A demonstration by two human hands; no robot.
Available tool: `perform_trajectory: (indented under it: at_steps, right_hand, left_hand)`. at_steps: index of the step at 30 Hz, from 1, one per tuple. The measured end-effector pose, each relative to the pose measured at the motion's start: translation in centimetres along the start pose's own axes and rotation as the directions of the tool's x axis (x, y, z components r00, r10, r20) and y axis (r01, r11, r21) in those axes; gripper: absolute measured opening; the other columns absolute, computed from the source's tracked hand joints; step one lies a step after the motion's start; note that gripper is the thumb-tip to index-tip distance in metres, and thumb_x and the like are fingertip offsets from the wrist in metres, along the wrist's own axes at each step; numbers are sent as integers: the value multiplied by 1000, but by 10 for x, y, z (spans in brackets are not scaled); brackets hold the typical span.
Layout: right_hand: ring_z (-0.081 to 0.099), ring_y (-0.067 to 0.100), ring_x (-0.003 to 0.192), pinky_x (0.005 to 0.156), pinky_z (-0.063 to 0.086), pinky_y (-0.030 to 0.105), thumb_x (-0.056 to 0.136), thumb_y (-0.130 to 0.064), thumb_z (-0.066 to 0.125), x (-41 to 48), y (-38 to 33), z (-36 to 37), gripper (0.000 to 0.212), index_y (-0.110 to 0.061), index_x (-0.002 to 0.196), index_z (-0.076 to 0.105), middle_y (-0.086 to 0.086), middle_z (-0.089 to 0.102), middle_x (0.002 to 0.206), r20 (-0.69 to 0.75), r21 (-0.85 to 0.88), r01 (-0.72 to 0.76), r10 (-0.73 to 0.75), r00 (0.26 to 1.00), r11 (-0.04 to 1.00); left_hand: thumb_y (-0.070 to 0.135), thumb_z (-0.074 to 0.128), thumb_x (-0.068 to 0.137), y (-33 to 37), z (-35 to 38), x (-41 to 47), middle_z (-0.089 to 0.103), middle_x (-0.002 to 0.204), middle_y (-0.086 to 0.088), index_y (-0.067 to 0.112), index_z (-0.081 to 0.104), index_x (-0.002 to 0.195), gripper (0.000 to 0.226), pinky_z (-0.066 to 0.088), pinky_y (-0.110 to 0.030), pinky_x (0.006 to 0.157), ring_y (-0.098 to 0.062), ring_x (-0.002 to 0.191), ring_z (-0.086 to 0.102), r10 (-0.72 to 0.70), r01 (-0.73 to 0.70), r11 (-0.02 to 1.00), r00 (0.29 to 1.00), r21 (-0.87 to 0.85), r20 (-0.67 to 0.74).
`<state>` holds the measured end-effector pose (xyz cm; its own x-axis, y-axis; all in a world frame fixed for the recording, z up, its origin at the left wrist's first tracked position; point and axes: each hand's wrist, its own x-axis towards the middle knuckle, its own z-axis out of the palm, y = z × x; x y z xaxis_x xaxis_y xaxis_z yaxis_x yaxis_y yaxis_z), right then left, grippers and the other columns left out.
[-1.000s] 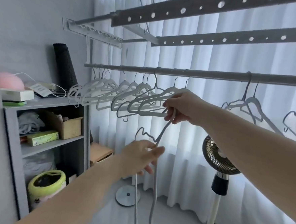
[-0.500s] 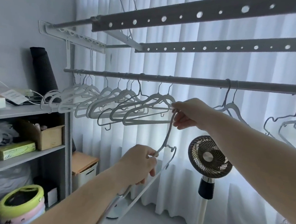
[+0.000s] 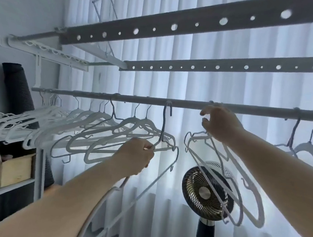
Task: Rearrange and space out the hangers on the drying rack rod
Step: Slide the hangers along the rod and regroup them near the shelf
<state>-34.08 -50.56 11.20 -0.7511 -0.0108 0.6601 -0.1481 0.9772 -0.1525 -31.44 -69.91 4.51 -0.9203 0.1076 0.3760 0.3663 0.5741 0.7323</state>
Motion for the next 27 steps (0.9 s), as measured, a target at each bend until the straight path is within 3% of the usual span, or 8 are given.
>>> perform_trajectory:
  at_steps: [5, 9, 14, 17, 21, 27]
  right_hand:
    - [35, 26, 129, 104, 30, 34, 91, -10, 44, 18, 44, -7, 42, -10, 132, 45, 8, 44, 137, -36, -190, 118, -127, 991, 975]
    - [29, 25, 134, 109, 25, 34, 91, -21, 47, 35, 67, -9, 49, -17, 138, 35, 4, 36, 144, 28, -235, 171, -170, 985, 957]
    - [29, 24, 136, 111, 22, 35, 93, -28, 46, 56, 72, -4, 53, -18, 142, 29, 1, 32, 150, 68, -214, 221, -211, 975, 951]
    - [40, 24, 127, 105, 28, 35, 94, -32, 43, 64, 74, 1, 47, -18, 138, 34, 3, 45, 139, 78, -242, 236, -223, 972, 941]
    - [46, 24, 118, 94, 34, 32, 93, -29, 45, 68, 77, 3, 38, -16, 129, 42, 4, 54, 126, 51, -255, 241, -236, 970, 936]
    - [48, 25, 113, 81, 35, 30, 94, -28, 45, 72, 76, 6, 33, -14, 123, 45, 6, 57, 119, 44, -265, 245, -242, 969, 933]
  left_hand:
    - [11, 44, 90, 27, 17, 46, 49, 47, 1, 7, 60, 68, 28, 29, -11, 29, -3, 20, 34, 46, -40, 997, 995, 71, -94]
    - [9, 42, 87, 44, 32, 71, 53, 51, 4, -1, 67, 92, 27, 35, -15, 39, -10, 34, 39, 19, -12, 999, 990, 53, -143]
    - [9, 42, 87, 46, 45, 90, 54, 54, -2, -5, 67, 92, 29, 31, -8, 31, -4, 24, 35, -17, 23, 999, 989, 41, -147]
    - [5, 42, 85, 46, 51, 100, 55, 54, -5, -7, 67, 91, 28, 29, -10, 32, -6, 24, 34, -33, 34, 999, 991, 8, -132]
    - [2, 42, 84, 45, 62, 108, 53, 34, 5, 3, 64, 75, 24, 28, -10, 31, -4, 22, 33, -43, 42, 999, 996, -12, -79]
    - [6, 41, 88, 31, 74, 112, 55, 51, 4, 13, 61, 89, 21, 31, -12, 34, -2, 22, 35, -24, 24, 1000, 999, -3, -45]
